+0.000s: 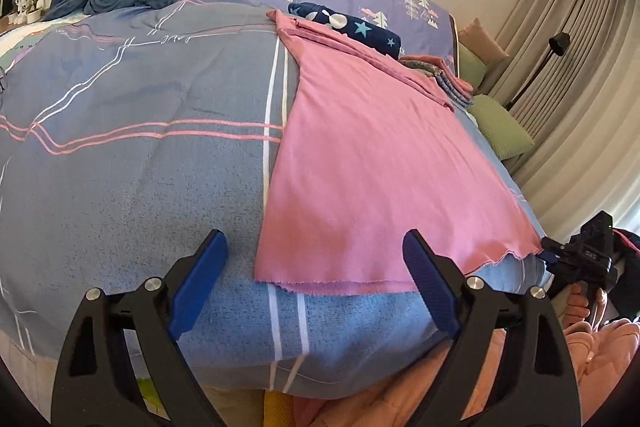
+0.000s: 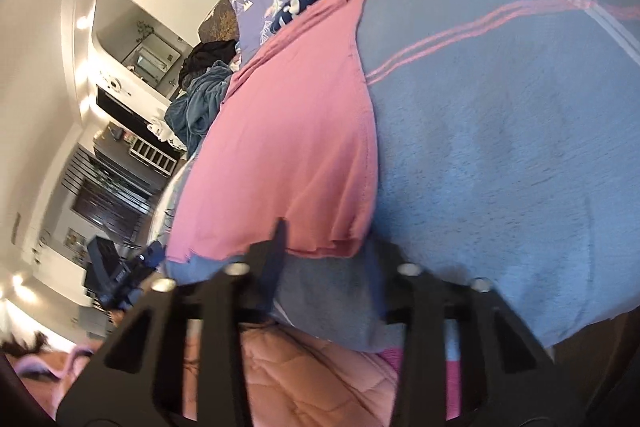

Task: Fold small clothes

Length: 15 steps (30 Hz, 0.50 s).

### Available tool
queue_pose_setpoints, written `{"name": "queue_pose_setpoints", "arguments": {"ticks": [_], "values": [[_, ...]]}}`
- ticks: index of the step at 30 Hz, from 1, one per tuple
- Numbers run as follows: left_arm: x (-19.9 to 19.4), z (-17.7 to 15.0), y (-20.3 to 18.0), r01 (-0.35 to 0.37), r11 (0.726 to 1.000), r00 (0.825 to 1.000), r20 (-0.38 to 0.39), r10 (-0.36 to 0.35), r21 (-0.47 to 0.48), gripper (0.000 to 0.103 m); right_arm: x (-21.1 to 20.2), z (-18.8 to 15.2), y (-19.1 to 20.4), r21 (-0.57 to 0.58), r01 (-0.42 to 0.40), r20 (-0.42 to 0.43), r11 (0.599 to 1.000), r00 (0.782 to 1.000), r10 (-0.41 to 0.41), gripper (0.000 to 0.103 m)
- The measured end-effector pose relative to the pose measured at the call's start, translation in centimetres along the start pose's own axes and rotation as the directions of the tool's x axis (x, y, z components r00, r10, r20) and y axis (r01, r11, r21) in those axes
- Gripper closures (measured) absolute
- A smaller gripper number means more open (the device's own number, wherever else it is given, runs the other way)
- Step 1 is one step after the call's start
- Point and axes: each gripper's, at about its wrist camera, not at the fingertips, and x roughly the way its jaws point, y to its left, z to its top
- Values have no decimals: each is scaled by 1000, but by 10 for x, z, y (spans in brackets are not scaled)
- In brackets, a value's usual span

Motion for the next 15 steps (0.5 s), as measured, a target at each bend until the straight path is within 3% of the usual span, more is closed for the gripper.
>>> {"name": "queue_pose_setpoints", "arguments": {"ticks": [1,2,3,4,5,8,15], "values": [[0,2,0,2,1000,1000,2,-2,-1,22,2,2,-1,9,8,3,1000,1000,-8,89],[0,4,1,5,1000,1000,4,-5,-6,39,3,4,-2,13,23,3,1000,1000,-23,97],[1,6,3,17,1000,1000,2,-17,-19,52,2,6,-2,16,27,8,1000,1000,-27,98],[2,9,6,35,998,999,-7,-35,-44,81,0,7,-1,13,25,18,1000,1000,-25,98],[5,12,11,61,995,998,-21,-63,-83,99,-3,8,1,6,25,30,1000,999,-25,98],[5,18,20,108,981,994,0,-109,-161,100,-16,11,10,-35,21,68,999,997,-18,99],[-34,48,-4,183,978,972,170,-164,-102,100,-35,32,34,-92,-37,161,995,986,51,99]]}}
